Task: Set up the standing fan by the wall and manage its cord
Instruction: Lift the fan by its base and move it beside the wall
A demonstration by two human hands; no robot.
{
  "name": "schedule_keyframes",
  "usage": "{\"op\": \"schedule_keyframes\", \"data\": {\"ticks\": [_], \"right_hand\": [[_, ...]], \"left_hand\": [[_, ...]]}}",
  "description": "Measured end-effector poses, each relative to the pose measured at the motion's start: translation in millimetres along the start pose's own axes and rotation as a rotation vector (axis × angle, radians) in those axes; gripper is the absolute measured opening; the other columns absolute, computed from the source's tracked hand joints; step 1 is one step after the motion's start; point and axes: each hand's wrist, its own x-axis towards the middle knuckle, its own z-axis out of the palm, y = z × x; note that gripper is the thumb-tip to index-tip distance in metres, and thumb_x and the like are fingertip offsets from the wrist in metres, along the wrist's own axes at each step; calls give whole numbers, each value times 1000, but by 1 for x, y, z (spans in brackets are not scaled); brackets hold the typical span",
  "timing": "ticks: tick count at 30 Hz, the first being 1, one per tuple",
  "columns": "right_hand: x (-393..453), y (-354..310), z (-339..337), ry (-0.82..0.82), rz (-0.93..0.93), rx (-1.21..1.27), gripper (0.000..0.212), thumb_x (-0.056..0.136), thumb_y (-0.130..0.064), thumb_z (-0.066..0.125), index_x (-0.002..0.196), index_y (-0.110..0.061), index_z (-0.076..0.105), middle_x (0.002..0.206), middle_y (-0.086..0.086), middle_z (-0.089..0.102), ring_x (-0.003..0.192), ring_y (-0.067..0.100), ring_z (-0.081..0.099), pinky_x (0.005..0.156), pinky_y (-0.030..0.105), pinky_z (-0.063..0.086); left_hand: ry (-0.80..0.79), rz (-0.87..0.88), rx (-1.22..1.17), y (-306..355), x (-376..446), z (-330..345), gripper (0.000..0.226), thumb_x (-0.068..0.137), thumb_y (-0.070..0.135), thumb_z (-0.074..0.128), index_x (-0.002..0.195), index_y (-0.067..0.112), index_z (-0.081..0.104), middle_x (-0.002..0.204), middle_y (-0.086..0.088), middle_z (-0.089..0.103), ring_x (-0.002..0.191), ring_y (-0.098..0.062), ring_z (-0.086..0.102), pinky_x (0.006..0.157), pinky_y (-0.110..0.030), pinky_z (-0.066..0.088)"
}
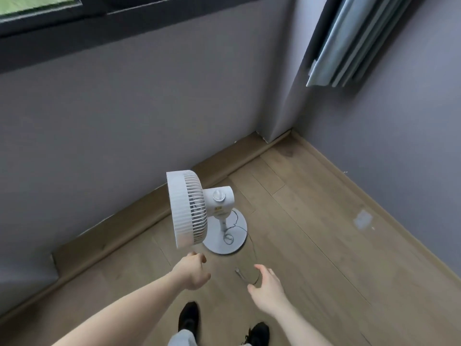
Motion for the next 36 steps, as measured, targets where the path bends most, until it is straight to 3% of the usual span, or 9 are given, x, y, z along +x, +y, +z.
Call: {"op": "schedule_keyframes", "data": {"ticks": [6, 18, 26, 28, 30, 32, 34, 36], "right_hand": [[92, 29, 37, -33, 11, 61, 58, 92, -22, 59, 147, -20, 42, 146, 2, 47, 139, 20, 41, 109, 26, 32], [300, 150, 146, -30, 36, 82, 66, 88, -17, 64, 150, -20, 41, 148, 6, 46, 139, 24, 43, 110, 29, 36], [457, 190, 224, 45, -38, 156, 75, 78, -17, 58, 151, -19, 41, 141, 6, 56, 129, 23, 54, 105, 34, 45], [492, 196, 232, 80, -67, 151, 65, 81, -15, 57, 145, -19, 47, 137, 2, 59, 129, 24, 53, 100, 30, 45], [522, 201, 241, 118, -112, 107, 46, 80, -15, 57, 126, -21, 58, 127, -1, 63, 125, 28, 53, 88, 28, 43], [555, 208, 250, 99, -93, 45, 51, 81, -19, 58, 132, -17, 52, 132, 4, 57, 126, 32, 51, 85, 28, 39], [582, 211, 257, 89, -31, 25, 75, 85, -28, 58, 152, -11, 30, 150, 8, 40, 133, 30, 45, 95, 29, 39], [601, 212, 261, 116, 12, 31, 82, 86, -33, 58, 155, -10, 20, 157, 11, 30, 134, 31, 44, 103, 34, 42]], "left_hand": [[-15, -35, -16, -4, 94, 62, 60, 87, 38, 56, 144, 21, 46, 146, -5, 43, 130, -25, 48, 103, -33, 45], [71, -13, 33, -38, 318, 198, 64, 89, 39, 56, 148, 20, 39, 153, 2, 26, 136, -22, 38, 104, -37, 46], [352, -38, -40, -93, 481, 236, 67, 90, 37, 55, 150, 16, 35, 159, -2, 24, 134, -27, 40, 104, -37, 44], [409, -68, -105, -104, 515, 232, 67, 91, 36, 53, 151, 14, 34, 160, -3, 23, 135, -29, 38, 103, -38, 44], [441, -98, -166, -115, 546, 232, 67, 92, 34, 51, 152, 12, 32, 160, -4, 23, 138, -31, 35, 106, -39, 42], [480, -116, -183, -124, 574, 230, 67, 93, 34, 52, 152, 10, 30, 159, -5, 25, 139, -32, 33, 107, -40, 40], [519, -136, -223, -130, 598, 230, 67, 93, 35, 53, 151, 10, 29, 156, -5, 27, 138, -33, 34, 106, -40, 38], [547, -159, -280, -132, 617, 229, 67, 93, 36, 54, 149, 9, 29, 154, -8, 31, 137, -35, 35, 107, -42, 37]]}}
